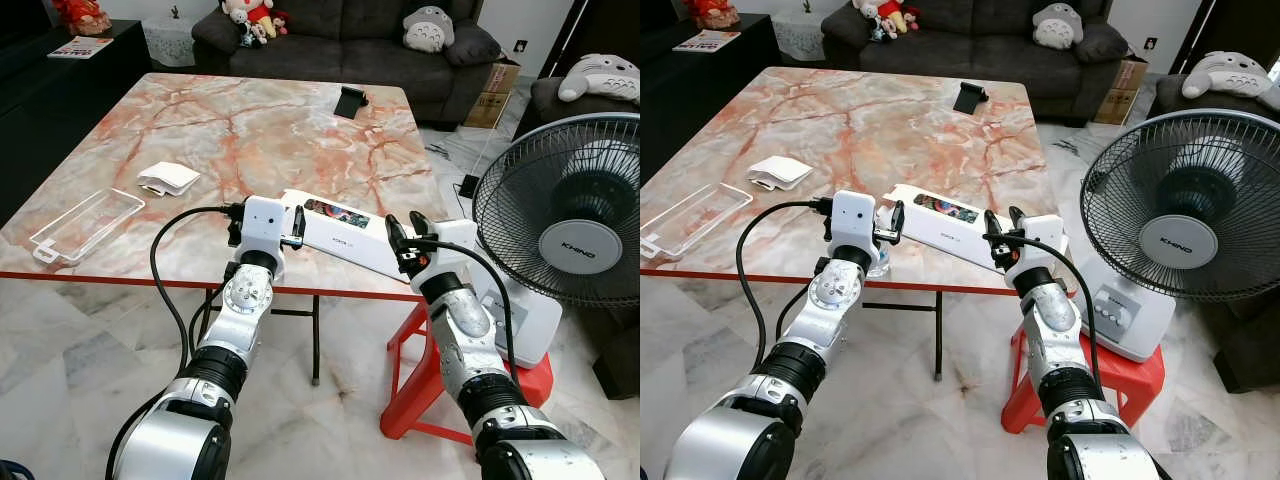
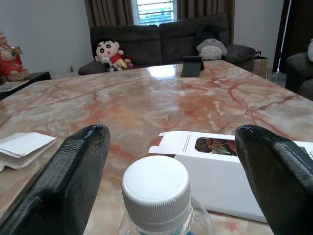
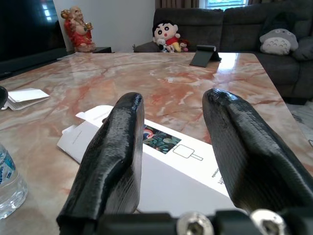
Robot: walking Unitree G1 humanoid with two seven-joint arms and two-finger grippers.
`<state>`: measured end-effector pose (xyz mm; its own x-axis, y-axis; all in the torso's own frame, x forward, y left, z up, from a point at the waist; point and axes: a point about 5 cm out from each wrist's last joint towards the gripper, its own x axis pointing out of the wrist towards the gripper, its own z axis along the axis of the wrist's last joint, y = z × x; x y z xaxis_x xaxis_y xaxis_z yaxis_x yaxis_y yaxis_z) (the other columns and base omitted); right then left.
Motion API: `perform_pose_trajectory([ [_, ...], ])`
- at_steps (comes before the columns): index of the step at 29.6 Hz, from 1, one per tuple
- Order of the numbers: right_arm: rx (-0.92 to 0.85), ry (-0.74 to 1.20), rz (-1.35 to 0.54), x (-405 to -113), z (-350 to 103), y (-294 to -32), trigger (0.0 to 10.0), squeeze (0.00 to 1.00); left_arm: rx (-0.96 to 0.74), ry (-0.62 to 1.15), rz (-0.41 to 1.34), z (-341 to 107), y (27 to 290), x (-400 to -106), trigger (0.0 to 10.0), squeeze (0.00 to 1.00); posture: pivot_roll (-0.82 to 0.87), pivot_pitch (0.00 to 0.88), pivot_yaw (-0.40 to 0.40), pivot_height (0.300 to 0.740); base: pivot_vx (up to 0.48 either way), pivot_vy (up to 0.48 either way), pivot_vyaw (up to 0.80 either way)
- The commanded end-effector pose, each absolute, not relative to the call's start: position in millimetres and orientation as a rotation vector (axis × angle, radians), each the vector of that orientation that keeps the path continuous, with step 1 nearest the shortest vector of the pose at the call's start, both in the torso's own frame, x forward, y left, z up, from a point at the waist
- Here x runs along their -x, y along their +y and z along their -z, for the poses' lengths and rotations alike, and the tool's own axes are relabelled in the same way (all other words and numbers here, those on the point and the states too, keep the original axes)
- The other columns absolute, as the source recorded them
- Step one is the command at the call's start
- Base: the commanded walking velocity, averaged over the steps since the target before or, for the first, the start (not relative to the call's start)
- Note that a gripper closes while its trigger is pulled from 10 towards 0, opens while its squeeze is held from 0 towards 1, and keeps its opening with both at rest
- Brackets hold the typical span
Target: Picking trash to rubbish bin
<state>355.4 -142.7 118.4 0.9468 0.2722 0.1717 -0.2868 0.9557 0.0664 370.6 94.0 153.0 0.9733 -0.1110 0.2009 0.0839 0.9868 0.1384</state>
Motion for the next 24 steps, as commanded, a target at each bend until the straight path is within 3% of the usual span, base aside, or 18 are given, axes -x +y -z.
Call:
perform_pose_trajectory([
  [1,-0.085,-0.156,-0.278,-356.0,-118.9,-145.9,10.0,0.0,-0.145,-0.209,0.106,-152.0,93.1,-369.3,4.0,0.0,-0.05,0.013,-0.065,0.74,0.0,0.0,0.0],
  [2,-0.085,-0.156,-0.276,-355.9,-118.6,-146.1,10.0,0.0,-0.143,-0.209,0.104,-151.9,93.3,-369.3,1.2,0.0,-0.05,0.013,-0.065,0.74,0.0,0.0,0.0],
  [5,-0.087,-0.155,-0.274,-355.9,-118.5,-146.3,10.0,0.0,-0.14,-0.211,0.101,-152.4,93.8,-369.4,0.8,0.0,-0.05,0.019,-0.065,0.74,0.0,0.0,0.0],
  [6,-0.087,-0.155,-0.273,-355.9,-118.5,-146.2,10.0,0.0,-0.14,-0.211,0.101,-152.5,93.8,-369.4,0.0,0.0,-0.05,0.019,-0.065,0.74,0.0,0.0,0.0],
  [24,-0.085,-0.147,-0.274,-356.2,-117.9,-146.3,10.0,0.0,-0.161,-0.175,0.079,-148.5,97.9,-370.9,0.0,0.0,-0.05,0.031,-0.069,0.74,0.0,0.0,0.0],
])
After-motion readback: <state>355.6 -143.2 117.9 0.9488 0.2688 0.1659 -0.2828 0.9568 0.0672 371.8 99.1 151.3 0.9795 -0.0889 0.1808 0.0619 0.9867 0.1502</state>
